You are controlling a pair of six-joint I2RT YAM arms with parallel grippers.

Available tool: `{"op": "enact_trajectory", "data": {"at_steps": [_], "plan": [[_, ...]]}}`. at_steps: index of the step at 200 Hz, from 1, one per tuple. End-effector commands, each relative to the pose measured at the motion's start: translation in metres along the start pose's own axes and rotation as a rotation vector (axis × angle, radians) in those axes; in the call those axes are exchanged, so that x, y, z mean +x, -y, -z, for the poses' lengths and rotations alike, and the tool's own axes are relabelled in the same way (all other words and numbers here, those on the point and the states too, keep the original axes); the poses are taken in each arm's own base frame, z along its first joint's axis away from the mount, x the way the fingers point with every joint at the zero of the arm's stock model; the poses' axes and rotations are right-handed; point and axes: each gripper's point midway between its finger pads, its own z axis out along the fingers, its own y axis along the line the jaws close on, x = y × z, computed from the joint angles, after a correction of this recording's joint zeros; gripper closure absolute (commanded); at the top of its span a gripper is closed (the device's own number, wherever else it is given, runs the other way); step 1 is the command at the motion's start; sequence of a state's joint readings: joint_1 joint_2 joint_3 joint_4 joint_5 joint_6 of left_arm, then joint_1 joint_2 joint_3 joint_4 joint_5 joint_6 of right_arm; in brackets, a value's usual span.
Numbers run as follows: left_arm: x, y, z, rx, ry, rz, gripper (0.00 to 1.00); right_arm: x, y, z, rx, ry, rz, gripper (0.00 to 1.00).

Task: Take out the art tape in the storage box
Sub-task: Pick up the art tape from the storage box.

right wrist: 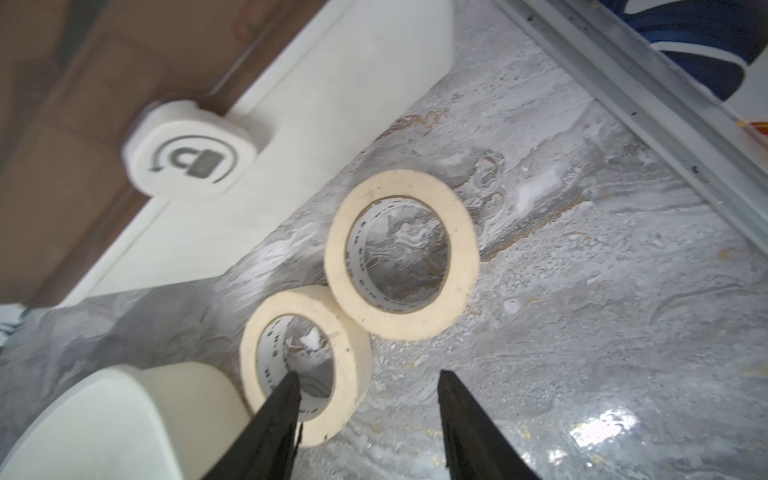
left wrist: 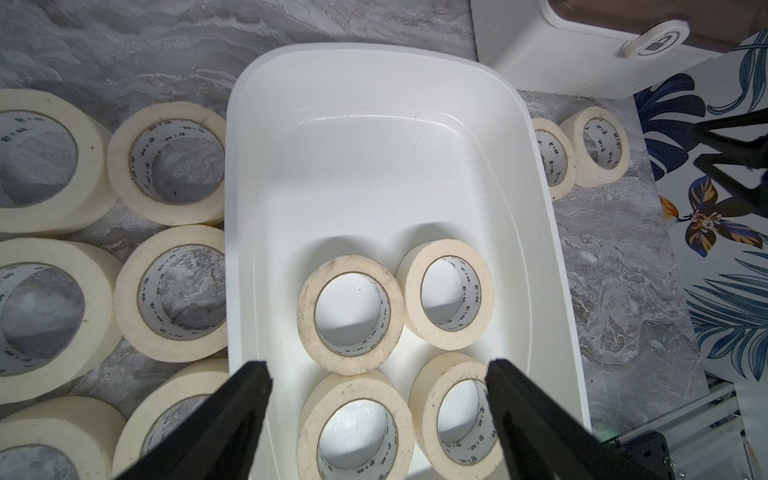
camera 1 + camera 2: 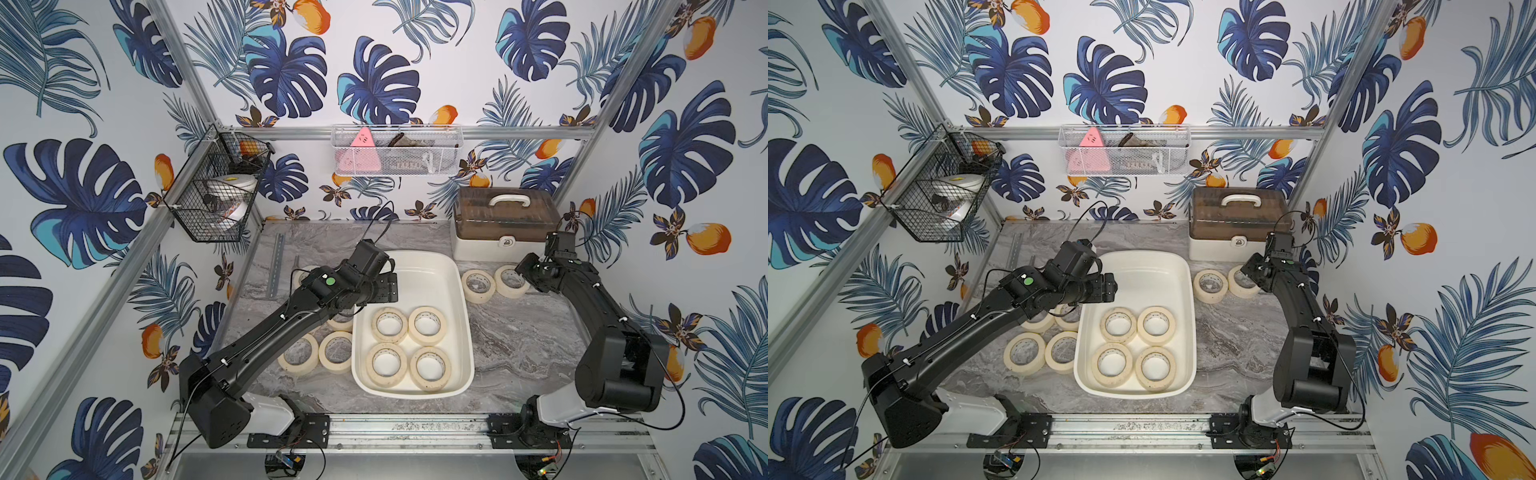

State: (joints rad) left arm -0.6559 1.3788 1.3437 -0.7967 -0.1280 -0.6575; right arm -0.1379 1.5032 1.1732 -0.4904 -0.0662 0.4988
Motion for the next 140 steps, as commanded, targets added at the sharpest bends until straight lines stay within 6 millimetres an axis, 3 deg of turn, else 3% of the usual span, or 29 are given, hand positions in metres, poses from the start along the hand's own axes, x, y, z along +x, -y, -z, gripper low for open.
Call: {"op": "enact_trajectory", "data": {"at_steps": [1, 56, 98, 140], "plan": [[0.015, 0.0, -0.013, 0.013, -0.041, 0.047, 0.12, 0.016, -0.024, 0.016, -0.097, -0.059, 0.035, 0.42], [0.056, -0.009, -0.051, -0.057, -0.133, 0.089, 0.15, 0.051, -0.069, 0.041, -0.144, -0.158, 0.168, 0.41], [0.073, -0.017, -0.069, -0.102, -0.147, 0.093, 0.3, 0.082, -0.106, 0.068, -0.22, -0.175, 0.253, 0.41], [0.087, -0.037, -0.087, -0.197, -0.164, 0.101, 0.33, 0.106, -0.118, 0.085, -0.251, -0.198, 0.291, 0.4]]}}
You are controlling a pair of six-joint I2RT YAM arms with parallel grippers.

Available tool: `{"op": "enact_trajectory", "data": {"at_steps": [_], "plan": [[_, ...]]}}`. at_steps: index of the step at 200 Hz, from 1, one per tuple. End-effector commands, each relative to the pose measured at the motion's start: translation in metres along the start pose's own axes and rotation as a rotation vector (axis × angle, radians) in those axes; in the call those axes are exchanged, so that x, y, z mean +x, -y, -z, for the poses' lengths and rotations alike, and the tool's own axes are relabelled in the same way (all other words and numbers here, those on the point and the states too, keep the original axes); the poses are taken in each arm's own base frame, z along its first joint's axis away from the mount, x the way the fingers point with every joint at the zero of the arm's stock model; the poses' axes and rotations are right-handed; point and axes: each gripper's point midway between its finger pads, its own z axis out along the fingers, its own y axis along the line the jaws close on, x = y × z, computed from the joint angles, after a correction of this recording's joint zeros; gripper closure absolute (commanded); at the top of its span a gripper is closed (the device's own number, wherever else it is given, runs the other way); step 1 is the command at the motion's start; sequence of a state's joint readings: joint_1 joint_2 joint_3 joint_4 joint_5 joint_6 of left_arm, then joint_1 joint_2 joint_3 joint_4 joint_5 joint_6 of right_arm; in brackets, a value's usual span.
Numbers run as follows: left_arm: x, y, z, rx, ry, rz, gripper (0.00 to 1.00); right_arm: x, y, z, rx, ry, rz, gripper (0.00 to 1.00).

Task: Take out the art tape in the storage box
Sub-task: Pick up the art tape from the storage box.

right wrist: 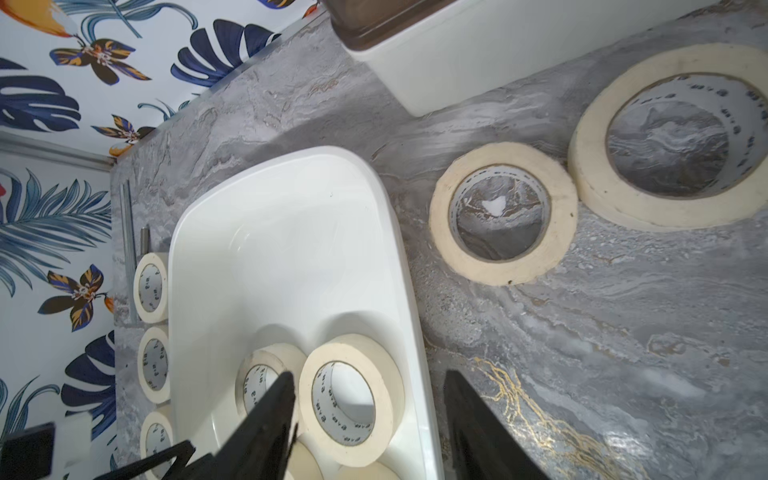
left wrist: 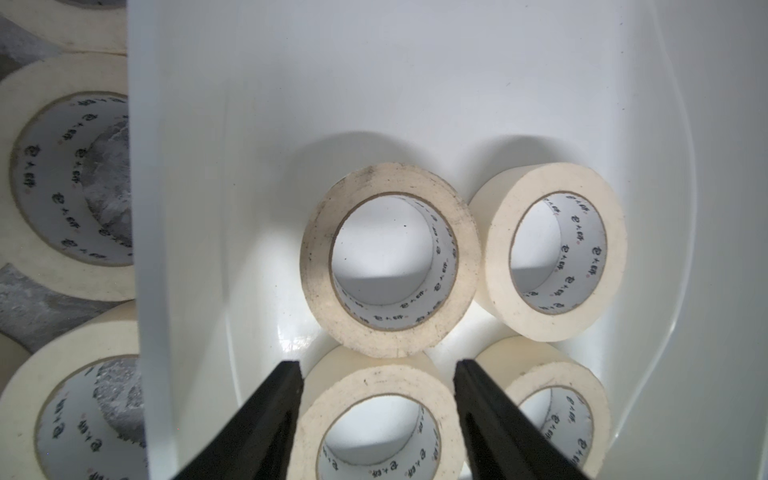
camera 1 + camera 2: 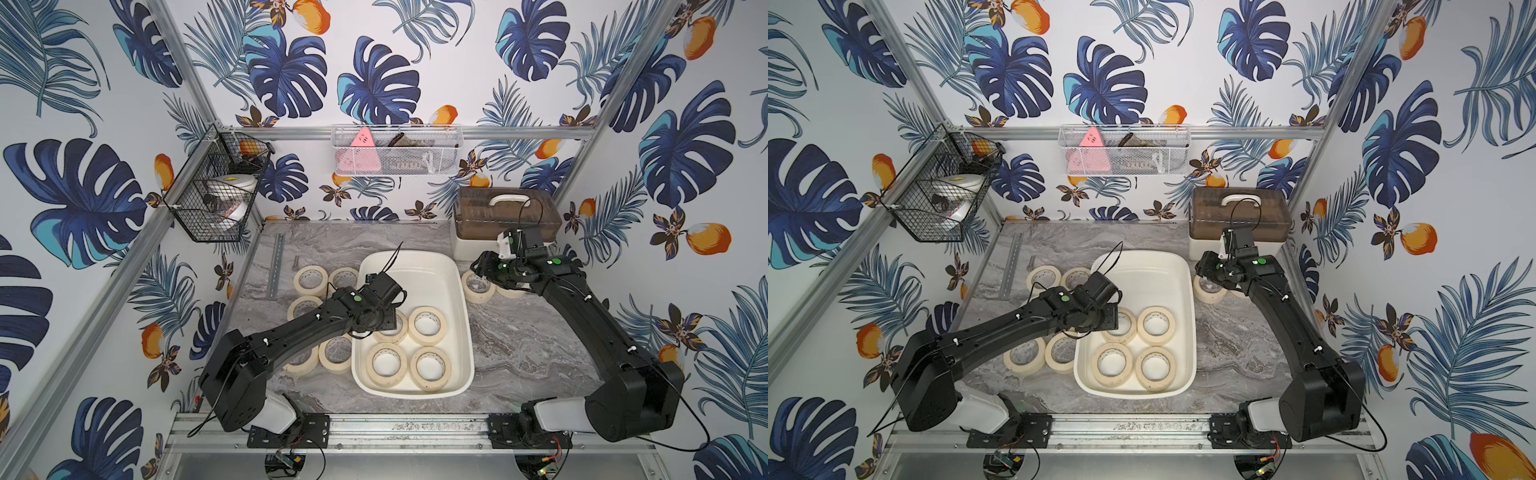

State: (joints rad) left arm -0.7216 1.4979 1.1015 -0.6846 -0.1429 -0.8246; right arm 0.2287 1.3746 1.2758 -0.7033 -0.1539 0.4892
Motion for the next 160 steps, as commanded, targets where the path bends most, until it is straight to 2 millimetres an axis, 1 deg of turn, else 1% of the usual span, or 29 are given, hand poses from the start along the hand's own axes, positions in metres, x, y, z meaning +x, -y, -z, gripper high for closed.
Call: {"op": "enact_trajectory", "data": {"at_steps": [1, 30, 61, 106, 144, 160], "plan": [[-0.002, -0.008, -0.01, -0.048, 0.024, 0.032, 0.33, 0.012, -0.003, 0.006, 0.007, -0.018, -0.006, 0.4], [0.005, -0.016, -0.023, -0.087, 0.012, 0.048, 0.35, 0.021, -0.01, 0.009, -0.007, -0.026, 0.008, 0.4], [0.008, -0.023, -0.036, -0.118, 0.012, 0.054, 0.39, 0.029, -0.011, 0.009, -0.007, -0.04, 0.011, 0.4], [0.011, -0.025, -0.052, -0.128, 0.016, 0.065, 0.46, 0.034, -0.012, 0.009, -0.007, -0.048, 0.016, 0.4], [0.011, -0.024, -0.065, -0.135, 0.013, 0.064, 0.47, 0.038, -0.013, 0.009, -0.009, -0.053, 0.019, 0.4], [0.012, -0.025, -0.071, -0.136, 0.007, 0.066, 0.5, 0.039, -0.012, 0.009, -0.009, -0.053, 0.022, 0.4]]}}
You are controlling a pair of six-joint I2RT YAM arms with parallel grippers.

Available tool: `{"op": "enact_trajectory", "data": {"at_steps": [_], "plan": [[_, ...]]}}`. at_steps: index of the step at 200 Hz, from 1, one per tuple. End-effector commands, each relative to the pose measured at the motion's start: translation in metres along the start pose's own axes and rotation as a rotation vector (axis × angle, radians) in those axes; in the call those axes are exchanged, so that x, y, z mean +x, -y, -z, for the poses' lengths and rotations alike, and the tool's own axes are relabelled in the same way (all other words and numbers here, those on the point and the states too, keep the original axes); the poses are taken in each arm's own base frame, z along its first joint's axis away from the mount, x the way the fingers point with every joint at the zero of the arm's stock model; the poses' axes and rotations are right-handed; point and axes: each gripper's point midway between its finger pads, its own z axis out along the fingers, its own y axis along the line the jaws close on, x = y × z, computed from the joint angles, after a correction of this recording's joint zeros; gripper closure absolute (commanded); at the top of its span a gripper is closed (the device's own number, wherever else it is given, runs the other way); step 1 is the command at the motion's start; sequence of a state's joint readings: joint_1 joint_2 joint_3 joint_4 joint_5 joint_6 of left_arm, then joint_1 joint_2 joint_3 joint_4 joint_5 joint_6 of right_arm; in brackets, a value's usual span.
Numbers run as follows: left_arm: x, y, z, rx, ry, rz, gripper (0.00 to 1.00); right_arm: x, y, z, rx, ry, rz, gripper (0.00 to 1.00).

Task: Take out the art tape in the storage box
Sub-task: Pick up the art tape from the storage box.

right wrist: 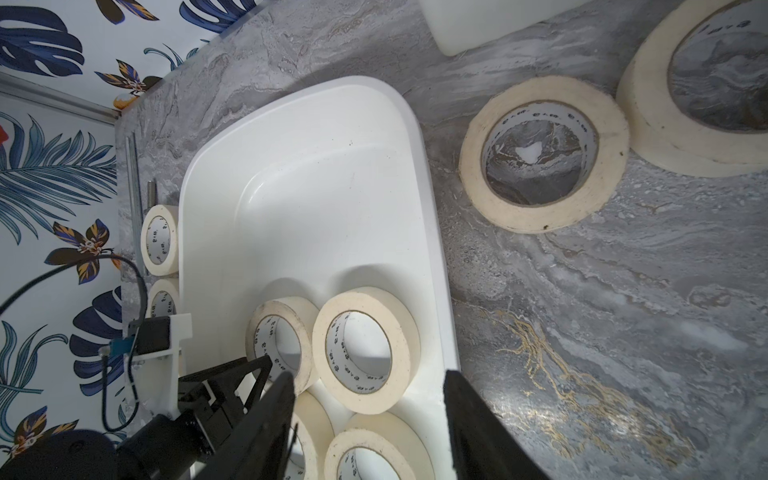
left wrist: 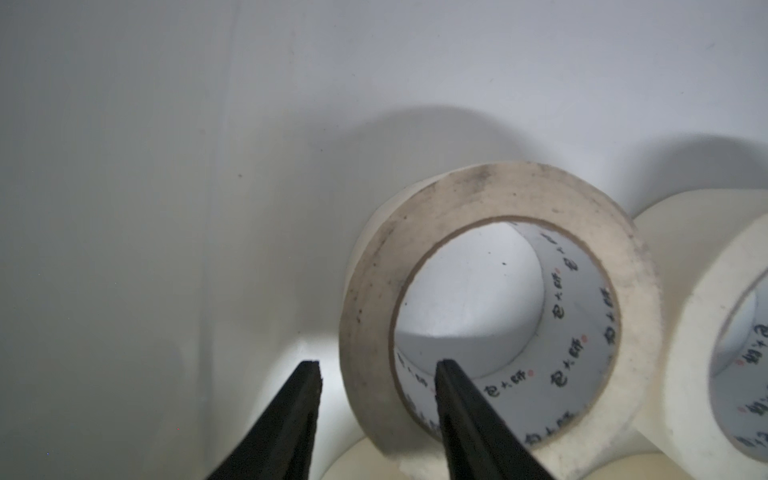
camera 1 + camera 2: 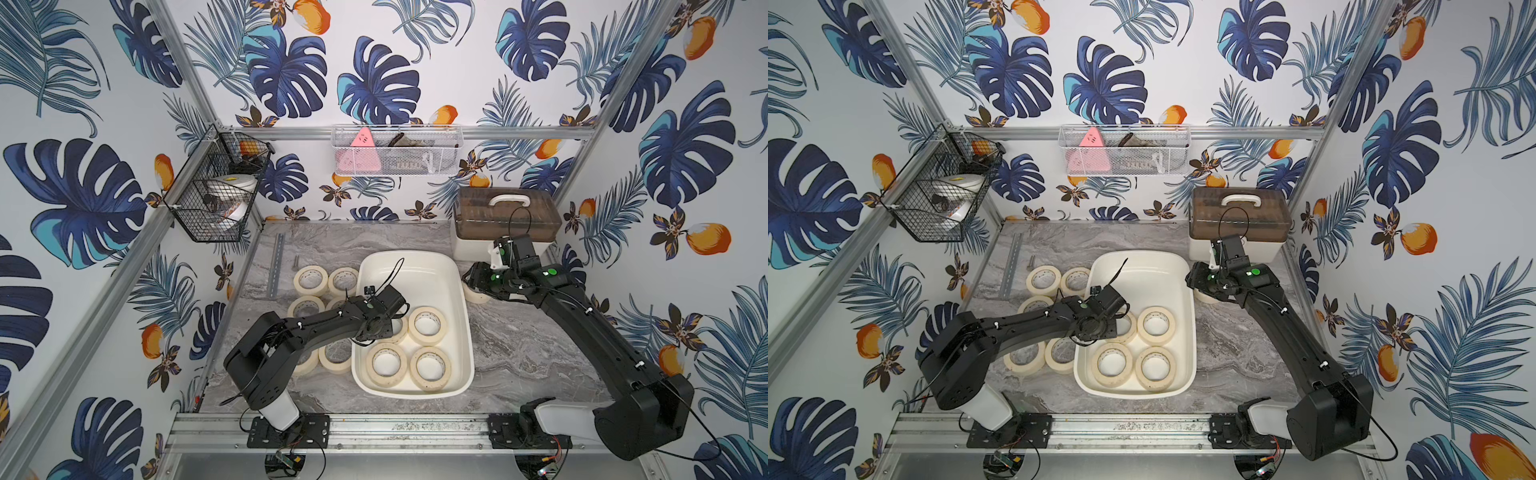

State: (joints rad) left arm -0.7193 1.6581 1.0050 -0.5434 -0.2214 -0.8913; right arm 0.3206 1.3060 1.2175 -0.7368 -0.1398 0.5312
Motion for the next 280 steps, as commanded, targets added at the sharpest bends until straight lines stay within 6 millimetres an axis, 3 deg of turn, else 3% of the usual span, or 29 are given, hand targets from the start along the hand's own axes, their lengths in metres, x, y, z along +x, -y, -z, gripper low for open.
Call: {"op": "enact_trajectory", "data": {"at_steps": [1, 53, 84, 131, 199, 274, 280], "plan": [[-0.005, 0.002, -0.007, 0.003, 0.021, 0.02, 0.5, 0.003, 0.002, 0.001, 0.009, -0.002, -0.003, 0.4], [-0.009, 0.0, -0.013, -0.008, 0.043, 0.016, 0.66, 0.005, 0.001, -0.003, 0.008, -0.012, -0.004, 0.4], [-0.019, -0.001, -0.004, -0.018, 0.073, -0.006, 0.75, 0.005, -0.004, -0.002, -0.008, -0.011, -0.003, 0.41], [-0.044, -0.001, 0.037, -0.023, 0.154, -0.049, 0.84, 0.007, -0.015, 0.006, -0.034, 0.003, 0.03, 0.41], [-0.076, 0.003, 0.103, -0.025, 0.219, -0.122, 0.88, 0.012, -0.04, 0.018, -0.092, 0.023, 0.099, 0.41], [-0.084, 0.05, 0.133, 0.09, 0.177, -0.164, 0.9, 0.033, -0.083, 0.022, -0.172, 0.007, 0.233, 0.39], [-0.083, 0.055, 0.134, 0.099, 0.175, -0.169, 0.9, 0.042, -0.091, 0.022, -0.187, -0.004, 0.259, 0.39]]}}
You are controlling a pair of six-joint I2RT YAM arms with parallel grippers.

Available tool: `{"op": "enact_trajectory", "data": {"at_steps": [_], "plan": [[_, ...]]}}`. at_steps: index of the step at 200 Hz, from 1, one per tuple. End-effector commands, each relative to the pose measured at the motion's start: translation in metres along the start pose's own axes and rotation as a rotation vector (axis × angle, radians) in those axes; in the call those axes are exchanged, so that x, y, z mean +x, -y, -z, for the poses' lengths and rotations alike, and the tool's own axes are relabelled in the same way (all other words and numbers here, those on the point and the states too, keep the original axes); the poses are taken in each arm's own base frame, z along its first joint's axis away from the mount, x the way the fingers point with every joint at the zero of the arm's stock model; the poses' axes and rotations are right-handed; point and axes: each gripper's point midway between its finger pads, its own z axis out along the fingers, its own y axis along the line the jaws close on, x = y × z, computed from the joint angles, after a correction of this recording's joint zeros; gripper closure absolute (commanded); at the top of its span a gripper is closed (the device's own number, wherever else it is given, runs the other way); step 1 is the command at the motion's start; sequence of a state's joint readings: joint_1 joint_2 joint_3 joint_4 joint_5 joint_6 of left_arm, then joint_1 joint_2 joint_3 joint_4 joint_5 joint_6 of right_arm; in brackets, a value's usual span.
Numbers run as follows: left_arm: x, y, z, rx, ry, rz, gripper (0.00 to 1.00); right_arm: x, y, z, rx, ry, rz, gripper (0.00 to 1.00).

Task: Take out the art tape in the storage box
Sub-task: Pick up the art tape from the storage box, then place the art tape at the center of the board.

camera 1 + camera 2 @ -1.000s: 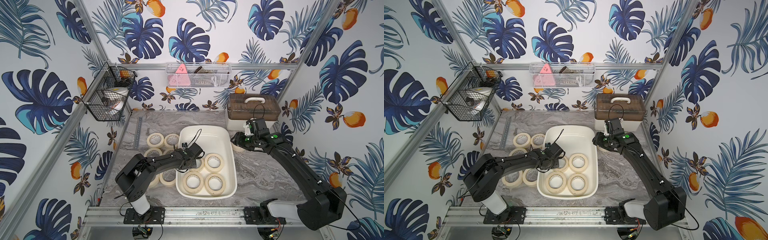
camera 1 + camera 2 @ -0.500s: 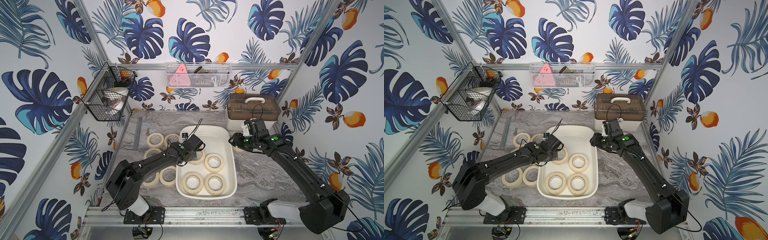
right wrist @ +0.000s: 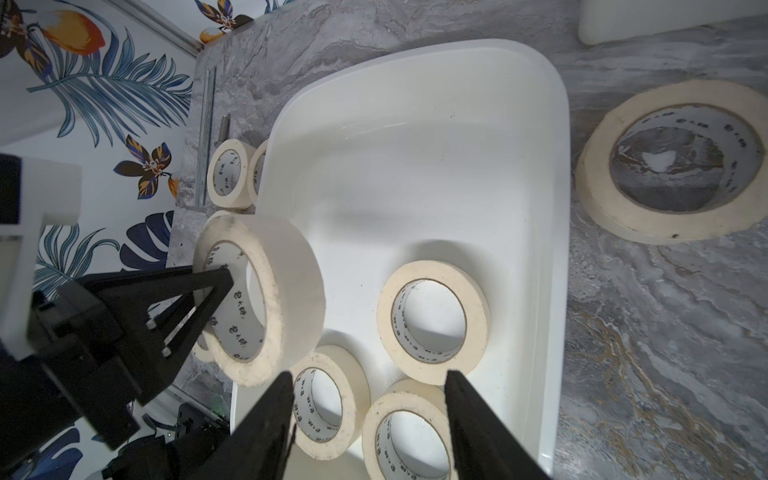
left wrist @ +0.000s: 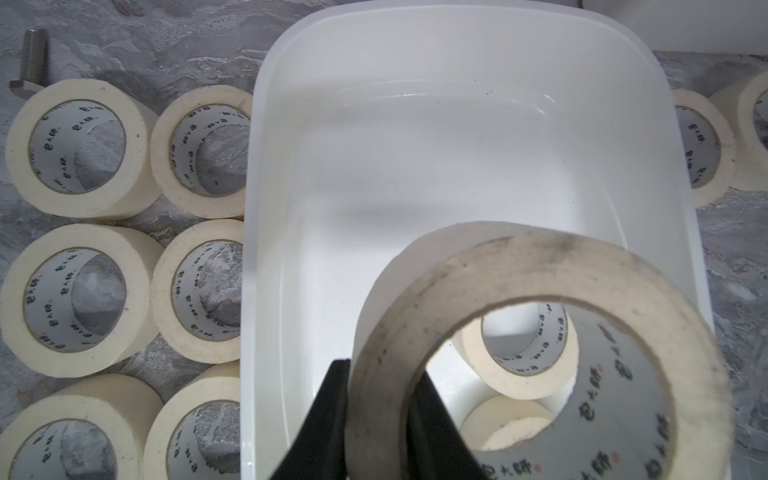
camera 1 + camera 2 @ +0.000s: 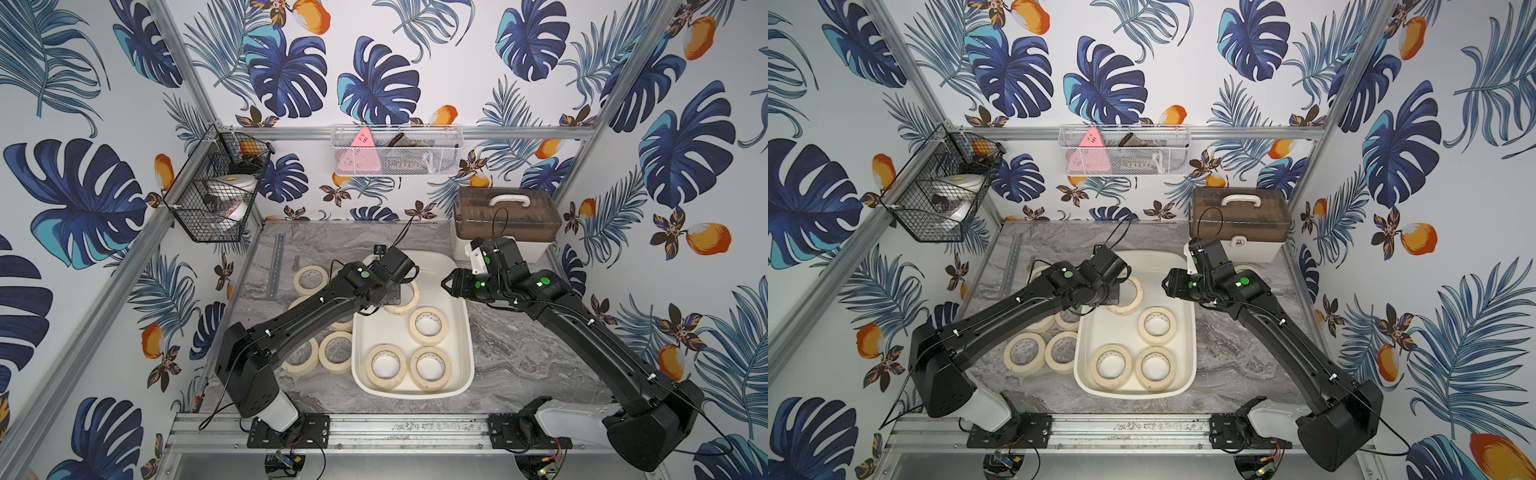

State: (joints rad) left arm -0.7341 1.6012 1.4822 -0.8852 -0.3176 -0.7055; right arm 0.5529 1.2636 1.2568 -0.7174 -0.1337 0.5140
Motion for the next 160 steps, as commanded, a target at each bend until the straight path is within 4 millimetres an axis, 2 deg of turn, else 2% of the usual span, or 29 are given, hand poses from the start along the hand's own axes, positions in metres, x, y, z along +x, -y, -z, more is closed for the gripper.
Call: {"op": "enact_trajectory", "data": {"at_steps": [1, 35, 90, 116, 136, 160], "plan": [[0.0, 0.012, 0.004, 0.031, -0.02, -0.019, 0.9, 0.002, -0.017, -0.002, -0.022, 0.012, 0.059, 0.39], [-0.002, 0.037, 0.012, 0.05, -0.005, -0.059, 0.91, 0.014, -0.027, -0.008, -0.008, -0.002, 0.107, 0.37], [-0.006, 0.066, 0.031, 0.101, 0.02, -0.084, 0.91, 0.015, -0.01, -0.014, 0.113, 0.013, 0.148, 0.36], [-0.007, 0.073, 0.035, 0.112, 0.026, -0.091, 0.9, 0.013, -0.003, -0.015, 0.153, 0.018, 0.163, 0.41], [-0.006, 0.074, 0.034, 0.106, 0.023, -0.097, 0.9, 0.011, 0.002, -0.016, 0.187, 0.02, 0.169, 0.46], [-0.004, 0.075, 0.031, 0.099, 0.013, -0.105, 0.9, 0.008, 0.003, -0.014, 0.2, 0.028, 0.17, 0.49]]}}
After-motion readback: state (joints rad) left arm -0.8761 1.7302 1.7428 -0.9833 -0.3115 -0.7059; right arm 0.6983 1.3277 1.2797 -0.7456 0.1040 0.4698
